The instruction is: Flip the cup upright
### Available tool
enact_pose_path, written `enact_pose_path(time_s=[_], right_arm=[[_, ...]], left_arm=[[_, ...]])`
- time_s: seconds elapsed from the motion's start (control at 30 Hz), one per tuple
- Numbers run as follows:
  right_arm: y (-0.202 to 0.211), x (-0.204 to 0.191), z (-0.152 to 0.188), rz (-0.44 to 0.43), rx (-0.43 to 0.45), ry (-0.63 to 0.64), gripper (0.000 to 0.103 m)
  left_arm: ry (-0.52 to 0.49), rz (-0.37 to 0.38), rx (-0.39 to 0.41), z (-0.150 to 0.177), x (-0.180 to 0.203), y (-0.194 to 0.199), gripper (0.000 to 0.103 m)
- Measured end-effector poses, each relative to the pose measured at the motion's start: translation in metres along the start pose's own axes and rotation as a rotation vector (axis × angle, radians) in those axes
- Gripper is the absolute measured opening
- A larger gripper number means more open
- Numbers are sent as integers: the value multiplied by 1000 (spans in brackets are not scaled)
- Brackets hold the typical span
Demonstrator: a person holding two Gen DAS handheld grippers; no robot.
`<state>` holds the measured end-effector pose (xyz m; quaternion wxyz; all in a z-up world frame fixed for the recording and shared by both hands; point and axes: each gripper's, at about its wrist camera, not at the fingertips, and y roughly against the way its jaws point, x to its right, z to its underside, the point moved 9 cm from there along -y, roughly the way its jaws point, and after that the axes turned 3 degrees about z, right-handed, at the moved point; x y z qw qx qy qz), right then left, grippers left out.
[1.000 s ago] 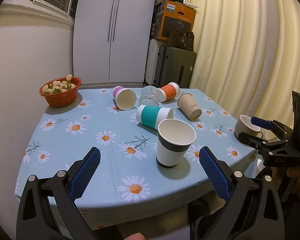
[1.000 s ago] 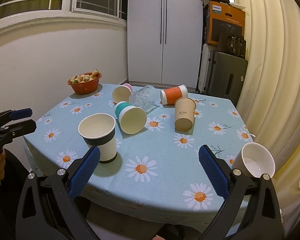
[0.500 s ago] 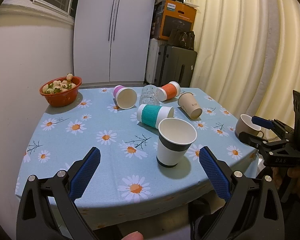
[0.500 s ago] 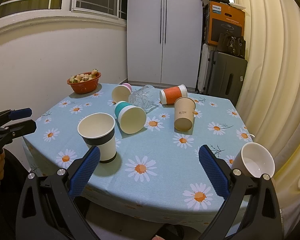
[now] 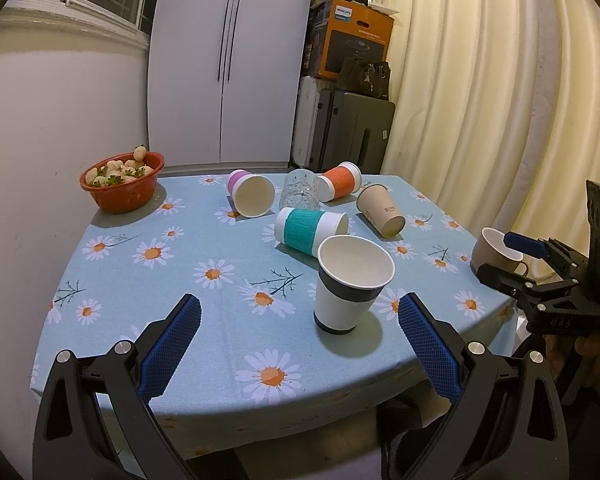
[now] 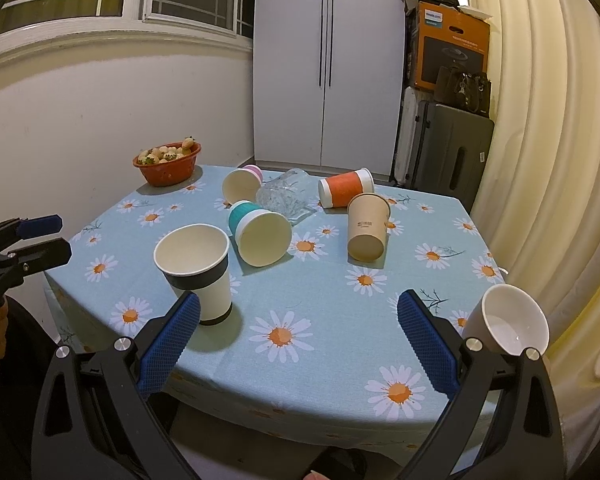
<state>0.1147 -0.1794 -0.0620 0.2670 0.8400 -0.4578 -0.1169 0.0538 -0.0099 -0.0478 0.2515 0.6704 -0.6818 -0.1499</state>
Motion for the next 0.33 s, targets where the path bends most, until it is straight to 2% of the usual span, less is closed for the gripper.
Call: enact_pose_path(time_s=[0.33], right_arm=[[-1,2,1,3,-3,0,98]], left_arm=[[6,-2,-1,-1,-2,-1,96]])
